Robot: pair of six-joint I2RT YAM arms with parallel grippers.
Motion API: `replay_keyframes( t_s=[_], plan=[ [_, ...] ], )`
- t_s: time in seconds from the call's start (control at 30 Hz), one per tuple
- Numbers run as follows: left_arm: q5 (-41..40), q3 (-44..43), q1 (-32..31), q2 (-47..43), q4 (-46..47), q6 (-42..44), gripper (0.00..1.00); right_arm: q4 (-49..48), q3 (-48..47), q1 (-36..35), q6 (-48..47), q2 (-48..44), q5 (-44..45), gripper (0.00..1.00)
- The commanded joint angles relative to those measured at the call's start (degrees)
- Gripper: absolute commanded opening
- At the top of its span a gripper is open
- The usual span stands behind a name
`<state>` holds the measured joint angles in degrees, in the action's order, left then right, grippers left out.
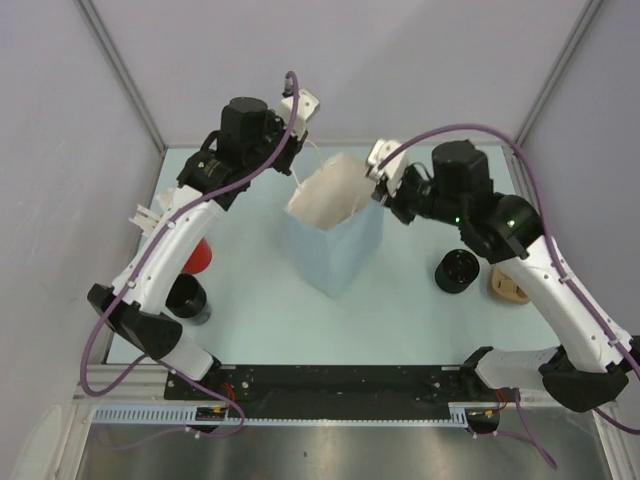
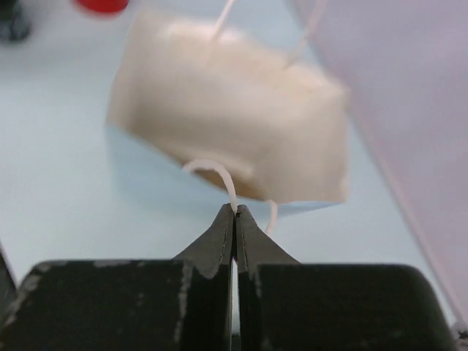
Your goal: Pack the takeout coffee
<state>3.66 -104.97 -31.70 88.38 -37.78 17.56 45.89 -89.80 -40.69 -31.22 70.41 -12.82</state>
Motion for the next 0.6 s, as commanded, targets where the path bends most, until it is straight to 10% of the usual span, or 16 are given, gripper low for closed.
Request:
replay_keyframes(
  t_s=[0.0,0.57],
  plan=[
    [-1.64,0.02,0.41,1.97,-0.36,-4.64,0.00,-7.04,-10.65,1.31,7.66,2.44,5.26,0.00],
    [-1.64,11.19,0.41,0.57,3.32,-2.36,0.00,-9.33,-1.78,-1.41,5.91,6.05,4.21,0.00]
  ],
)
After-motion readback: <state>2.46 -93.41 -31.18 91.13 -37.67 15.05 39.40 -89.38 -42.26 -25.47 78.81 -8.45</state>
